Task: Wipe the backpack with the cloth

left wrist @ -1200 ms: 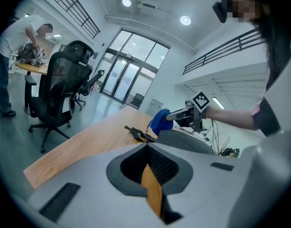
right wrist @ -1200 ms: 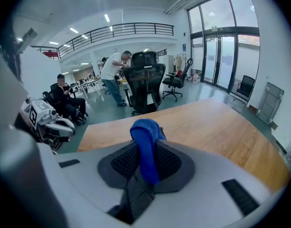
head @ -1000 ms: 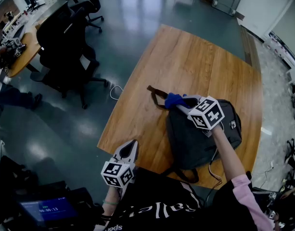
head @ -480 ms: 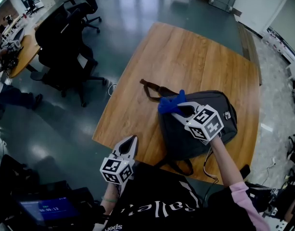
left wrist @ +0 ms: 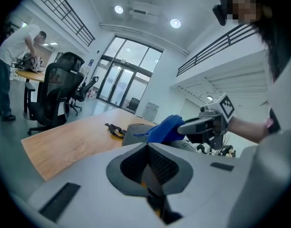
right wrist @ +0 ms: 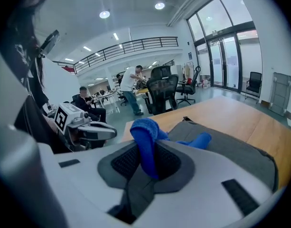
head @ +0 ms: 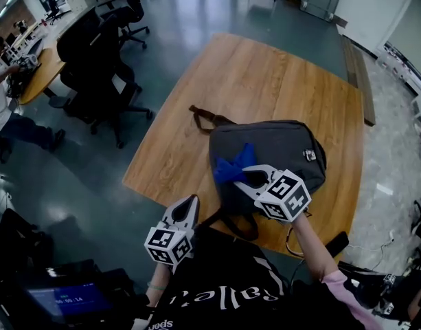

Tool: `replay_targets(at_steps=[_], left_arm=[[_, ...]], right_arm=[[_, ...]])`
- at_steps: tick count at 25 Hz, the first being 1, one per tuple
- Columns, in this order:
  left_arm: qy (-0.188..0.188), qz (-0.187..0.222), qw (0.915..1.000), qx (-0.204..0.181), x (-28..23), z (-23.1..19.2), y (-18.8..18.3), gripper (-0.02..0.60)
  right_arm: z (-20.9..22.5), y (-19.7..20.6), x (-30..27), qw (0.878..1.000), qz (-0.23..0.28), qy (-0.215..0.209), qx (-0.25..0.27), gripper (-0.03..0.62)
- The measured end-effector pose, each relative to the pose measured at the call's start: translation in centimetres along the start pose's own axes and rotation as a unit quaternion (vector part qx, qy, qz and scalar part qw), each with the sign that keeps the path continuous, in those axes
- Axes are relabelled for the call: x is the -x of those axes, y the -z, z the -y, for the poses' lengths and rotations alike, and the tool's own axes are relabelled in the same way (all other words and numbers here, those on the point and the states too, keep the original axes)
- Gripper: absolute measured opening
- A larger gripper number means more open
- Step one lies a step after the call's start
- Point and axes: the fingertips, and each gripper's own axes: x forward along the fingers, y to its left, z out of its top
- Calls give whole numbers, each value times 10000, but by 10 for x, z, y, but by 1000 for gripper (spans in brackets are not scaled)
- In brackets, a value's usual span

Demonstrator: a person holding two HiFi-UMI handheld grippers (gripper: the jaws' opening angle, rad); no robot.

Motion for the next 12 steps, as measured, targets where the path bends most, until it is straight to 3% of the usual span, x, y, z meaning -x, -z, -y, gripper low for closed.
replay_targets(at_steps=[4, 12], left_arm=[[-145, 65, 9999, 8, 12, 55, 32, -2], [-221, 113, 9997, 37, 14, 62, 39, -2]], right_arm=[[-31, 48, 46, 9997, 46, -237, -11, 66], [-61, 70, 52, 9984, -32, -551, -109, 67]])
